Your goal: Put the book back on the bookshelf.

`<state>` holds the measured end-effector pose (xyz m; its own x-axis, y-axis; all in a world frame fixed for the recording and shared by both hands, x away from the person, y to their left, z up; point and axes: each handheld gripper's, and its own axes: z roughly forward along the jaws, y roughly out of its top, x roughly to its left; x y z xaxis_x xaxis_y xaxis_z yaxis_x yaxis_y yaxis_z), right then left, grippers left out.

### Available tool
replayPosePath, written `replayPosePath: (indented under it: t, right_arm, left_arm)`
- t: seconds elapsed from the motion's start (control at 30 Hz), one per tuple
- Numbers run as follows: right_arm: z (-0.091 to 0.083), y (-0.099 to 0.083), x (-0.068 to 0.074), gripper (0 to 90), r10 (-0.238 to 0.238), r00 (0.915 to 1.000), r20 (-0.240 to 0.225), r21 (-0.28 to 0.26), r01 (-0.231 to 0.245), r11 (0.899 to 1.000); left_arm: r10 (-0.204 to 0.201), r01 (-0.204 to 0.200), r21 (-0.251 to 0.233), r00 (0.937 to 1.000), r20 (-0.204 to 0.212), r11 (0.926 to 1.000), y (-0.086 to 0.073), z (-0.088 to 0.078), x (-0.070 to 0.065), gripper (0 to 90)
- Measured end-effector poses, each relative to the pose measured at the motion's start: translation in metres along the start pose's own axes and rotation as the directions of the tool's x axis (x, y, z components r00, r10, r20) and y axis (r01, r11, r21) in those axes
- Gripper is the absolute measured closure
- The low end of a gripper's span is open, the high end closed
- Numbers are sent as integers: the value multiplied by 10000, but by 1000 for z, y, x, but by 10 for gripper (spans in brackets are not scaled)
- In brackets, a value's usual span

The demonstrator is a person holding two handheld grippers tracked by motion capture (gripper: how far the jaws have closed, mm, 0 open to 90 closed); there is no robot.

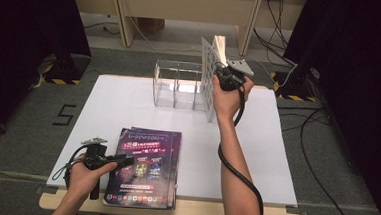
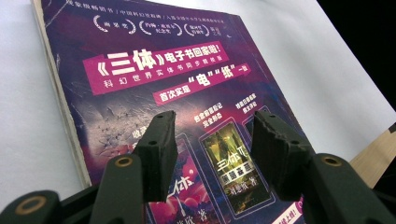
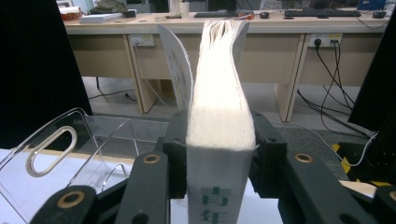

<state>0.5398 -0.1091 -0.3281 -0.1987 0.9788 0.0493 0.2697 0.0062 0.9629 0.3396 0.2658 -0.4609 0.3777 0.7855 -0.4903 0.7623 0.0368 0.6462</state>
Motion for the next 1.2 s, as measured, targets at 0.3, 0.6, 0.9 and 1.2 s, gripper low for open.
replayPosePath:
  t: [0.3, 0.6, 0.9, 1.2]
  right_arm:
    - [-4, 0, 0, 651, -19, 10000, -47, -13, 19, 10000]
    - [-11, -2, 0, 649, -102, 9999, -114, -29, 101, 9999]
    - [-17, -4, 0, 646, -48, 9998, -167, -39, 47, 10000]
    - [-24, -7, -1, 642, -31, 9997, -248, 2, 31, 10000]
  left_arm:
    - [20, -20, 18, 10000, 8, 10000, 0, 0, -1, 494]
    - [46, -46, 16, 10000, 24, 10000, 0, 1, -2, 494]
    - [57, -57, 22, 10000, 5, 10000, 0, 1, -3, 489]
    - [67, -67, 41, 10000, -10, 10000, -1, 2, -4, 486]
